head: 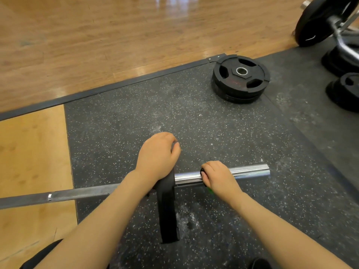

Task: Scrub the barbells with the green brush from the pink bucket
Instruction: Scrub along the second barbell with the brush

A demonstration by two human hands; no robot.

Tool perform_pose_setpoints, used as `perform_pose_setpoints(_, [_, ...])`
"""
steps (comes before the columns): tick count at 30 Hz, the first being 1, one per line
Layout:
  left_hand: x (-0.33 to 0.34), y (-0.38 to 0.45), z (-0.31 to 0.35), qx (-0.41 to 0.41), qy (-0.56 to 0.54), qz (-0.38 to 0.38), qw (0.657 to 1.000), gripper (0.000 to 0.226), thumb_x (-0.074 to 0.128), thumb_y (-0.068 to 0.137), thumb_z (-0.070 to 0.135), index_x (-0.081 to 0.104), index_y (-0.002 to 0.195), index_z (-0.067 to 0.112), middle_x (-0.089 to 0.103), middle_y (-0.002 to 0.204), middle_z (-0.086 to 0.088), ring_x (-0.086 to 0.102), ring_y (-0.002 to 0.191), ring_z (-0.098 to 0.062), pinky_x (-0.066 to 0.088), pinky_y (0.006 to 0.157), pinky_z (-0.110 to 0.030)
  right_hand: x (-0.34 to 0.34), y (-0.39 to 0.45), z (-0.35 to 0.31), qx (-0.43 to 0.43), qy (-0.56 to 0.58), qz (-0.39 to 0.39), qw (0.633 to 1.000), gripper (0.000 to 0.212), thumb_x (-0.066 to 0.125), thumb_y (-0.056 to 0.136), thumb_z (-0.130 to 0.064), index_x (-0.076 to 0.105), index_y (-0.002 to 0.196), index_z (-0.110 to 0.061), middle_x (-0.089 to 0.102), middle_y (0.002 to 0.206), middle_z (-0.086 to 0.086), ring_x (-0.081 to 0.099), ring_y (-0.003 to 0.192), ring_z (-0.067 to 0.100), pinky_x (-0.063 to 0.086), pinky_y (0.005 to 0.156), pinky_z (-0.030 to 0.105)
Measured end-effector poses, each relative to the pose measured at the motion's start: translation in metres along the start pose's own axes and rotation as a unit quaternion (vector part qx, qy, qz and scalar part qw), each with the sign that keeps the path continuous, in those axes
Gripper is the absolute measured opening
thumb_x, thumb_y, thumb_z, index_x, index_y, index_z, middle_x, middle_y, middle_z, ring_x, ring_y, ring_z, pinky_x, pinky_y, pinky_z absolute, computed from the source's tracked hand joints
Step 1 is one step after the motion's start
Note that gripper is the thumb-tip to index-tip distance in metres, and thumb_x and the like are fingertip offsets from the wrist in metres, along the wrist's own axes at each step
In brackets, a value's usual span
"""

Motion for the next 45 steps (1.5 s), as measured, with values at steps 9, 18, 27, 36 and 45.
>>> perform_pose_setpoints(9, [-0.016,0.040,-0.012,-0.048,0.086,0.057,0.993,0.035,0.035,0.100,0.029,0.057,0.082,0.008,0.058,0.081,-0.006,0.053,0.077,-0.028,0.030,0.064,-0.033,0.007,0.039,0.012,-0.019,-0.005,-0.064,0.998,0.037,0.034,0.098,-0.032,0.060,0.088,-0.008,0.058,0.082,0.006,0.048,0.072,0.025,0.045,0.066,0.039])
perform_pose_setpoints(18, [-0.001,0.028,0.003,-0.065,0.109,0.097,0.987,0.054,0.020,0.092,0.040,0.064,0.084,0.010,0.063,0.089,-0.005,0.059,0.087,-0.027,0.046,0.074,-0.039,-0.004,0.048,0.018,-0.080,0.086,-0.025,0.993,0.034,0.042,0.096,-0.036,0.059,0.108,-0.009,0.060,0.104,0.004,0.050,0.091,0.022,0.040,0.082,0.031])
perform_pose_setpoints(27, [-0.006,0.054,-0.002,-0.086,0.134,0.104,0.982,0.034,0.038,0.098,0.033,0.063,0.092,0.009,0.063,0.093,-0.004,0.057,0.085,-0.026,0.037,0.066,-0.033,0.012,0.045,0.003,-0.066,0.047,0.086,0.993,0.037,0.043,0.097,-0.030,0.062,0.120,-0.008,0.062,0.116,0.010,0.058,0.102,0.028,0.050,0.084,0.038])
perform_pose_setpoints(36, [-0.010,0.091,-0.018,-0.117,0.123,0.081,0.982,0.036,0.040,0.099,0.032,0.064,0.098,0.006,0.065,0.087,-0.012,0.057,0.081,-0.033,0.038,0.062,-0.033,-0.003,0.041,0.046,-0.082,-0.033,0.120,0.989,0.031,0.050,0.094,-0.029,0.062,0.112,-0.007,0.062,0.114,0.009,0.056,0.109,0.027,0.042,0.104,0.046])
perform_pose_setpoints(45, [-0.007,0.104,-0.025,-0.129,0.126,0.064,0.981,0.035,0.041,0.097,0.034,0.063,0.093,0.006,0.063,0.083,-0.013,0.051,0.075,-0.032,0.036,0.062,-0.032,-0.025,0.022,0.120,0.041,-0.029,0.171,0.984,0.034,0.039,0.098,-0.023,0.064,0.108,-0.003,0.063,0.111,0.010,0.057,0.105,0.029,0.035,0.108,0.049])
Point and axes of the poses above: each hand's wrist, its own y-axis towards the middle knuckle, its own x-axis out of the palm, z = x × y, the point moved 8 cm from there along y, towards the middle knuckle
